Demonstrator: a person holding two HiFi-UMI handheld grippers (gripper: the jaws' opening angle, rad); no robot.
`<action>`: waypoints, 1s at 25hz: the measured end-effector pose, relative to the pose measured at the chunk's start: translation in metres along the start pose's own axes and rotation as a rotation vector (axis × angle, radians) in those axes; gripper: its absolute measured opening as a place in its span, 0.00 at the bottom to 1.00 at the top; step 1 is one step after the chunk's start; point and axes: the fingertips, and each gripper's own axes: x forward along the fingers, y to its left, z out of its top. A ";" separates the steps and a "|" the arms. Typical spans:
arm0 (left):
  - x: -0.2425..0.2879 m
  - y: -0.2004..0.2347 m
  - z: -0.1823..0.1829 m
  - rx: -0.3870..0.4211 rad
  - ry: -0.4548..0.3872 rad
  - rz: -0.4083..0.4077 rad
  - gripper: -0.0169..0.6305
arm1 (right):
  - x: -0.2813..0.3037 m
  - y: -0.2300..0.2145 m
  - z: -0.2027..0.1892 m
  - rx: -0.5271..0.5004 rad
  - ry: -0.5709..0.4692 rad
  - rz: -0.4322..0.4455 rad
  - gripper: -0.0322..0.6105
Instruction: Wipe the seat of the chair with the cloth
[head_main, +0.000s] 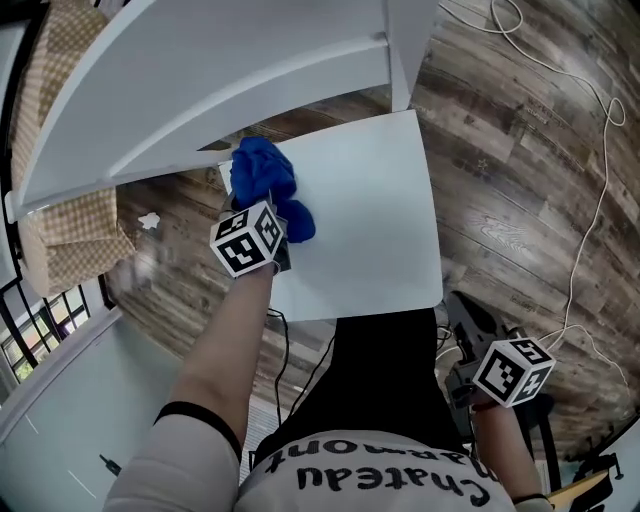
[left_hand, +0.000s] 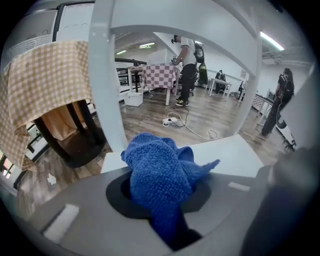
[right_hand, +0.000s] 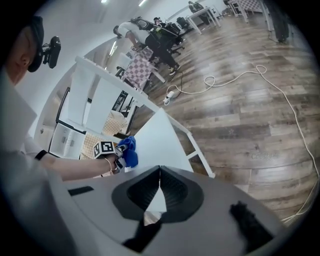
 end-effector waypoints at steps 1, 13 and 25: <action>0.003 -0.012 0.004 0.008 -0.008 -0.032 0.14 | -0.003 -0.002 -0.001 0.013 -0.011 -0.002 0.07; 0.026 -0.182 0.028 0.059 -0.034 -0.268 0.14 | -0.045 -0.036 -0.016 0.181 -0.175 -0.063 0.07; -0.005 -0.270 0.017 -0.029 -0.021 -0.537 0.16 | -0.064 -0.044 -0.039 0.222 -0.201 -0.085 0.07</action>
